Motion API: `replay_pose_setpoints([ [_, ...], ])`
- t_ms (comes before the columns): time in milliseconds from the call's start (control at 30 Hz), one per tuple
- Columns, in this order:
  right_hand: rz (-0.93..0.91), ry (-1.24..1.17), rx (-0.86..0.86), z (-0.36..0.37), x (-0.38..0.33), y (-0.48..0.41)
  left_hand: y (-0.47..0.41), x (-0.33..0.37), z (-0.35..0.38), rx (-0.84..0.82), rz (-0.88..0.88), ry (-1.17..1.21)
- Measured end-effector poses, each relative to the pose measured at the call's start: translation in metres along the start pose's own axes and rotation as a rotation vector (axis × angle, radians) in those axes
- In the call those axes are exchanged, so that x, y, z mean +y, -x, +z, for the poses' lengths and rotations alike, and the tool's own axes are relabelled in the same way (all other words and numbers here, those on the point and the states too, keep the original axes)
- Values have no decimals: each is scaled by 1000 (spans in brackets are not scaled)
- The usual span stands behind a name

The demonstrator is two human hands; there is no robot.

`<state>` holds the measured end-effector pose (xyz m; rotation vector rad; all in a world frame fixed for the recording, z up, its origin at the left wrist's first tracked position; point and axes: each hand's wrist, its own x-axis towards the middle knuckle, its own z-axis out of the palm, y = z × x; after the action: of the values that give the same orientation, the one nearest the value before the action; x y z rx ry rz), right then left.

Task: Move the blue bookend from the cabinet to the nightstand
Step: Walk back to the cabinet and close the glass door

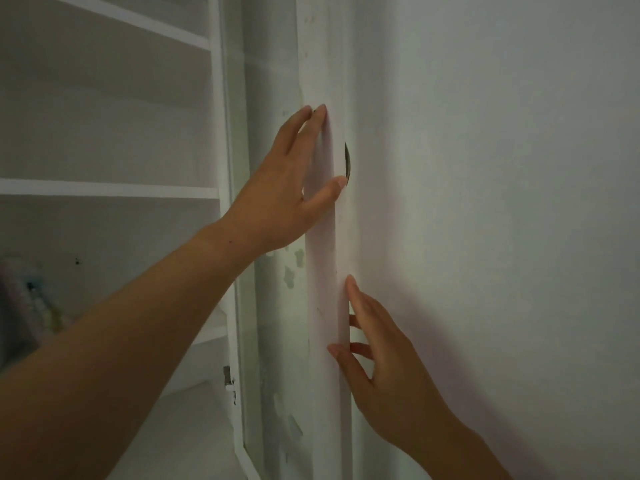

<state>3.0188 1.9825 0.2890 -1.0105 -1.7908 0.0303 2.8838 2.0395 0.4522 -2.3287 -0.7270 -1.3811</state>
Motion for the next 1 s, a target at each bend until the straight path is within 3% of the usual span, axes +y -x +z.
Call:
replay_pose_setpoints([
  [500, -44, 44, 25, 30, -23, 8, 22, -16, -32, 5, 32, 104],
  [1000, -182, -3, 102, 122, -85, 0, 78, -65, -123, -12, -15, 332],
])
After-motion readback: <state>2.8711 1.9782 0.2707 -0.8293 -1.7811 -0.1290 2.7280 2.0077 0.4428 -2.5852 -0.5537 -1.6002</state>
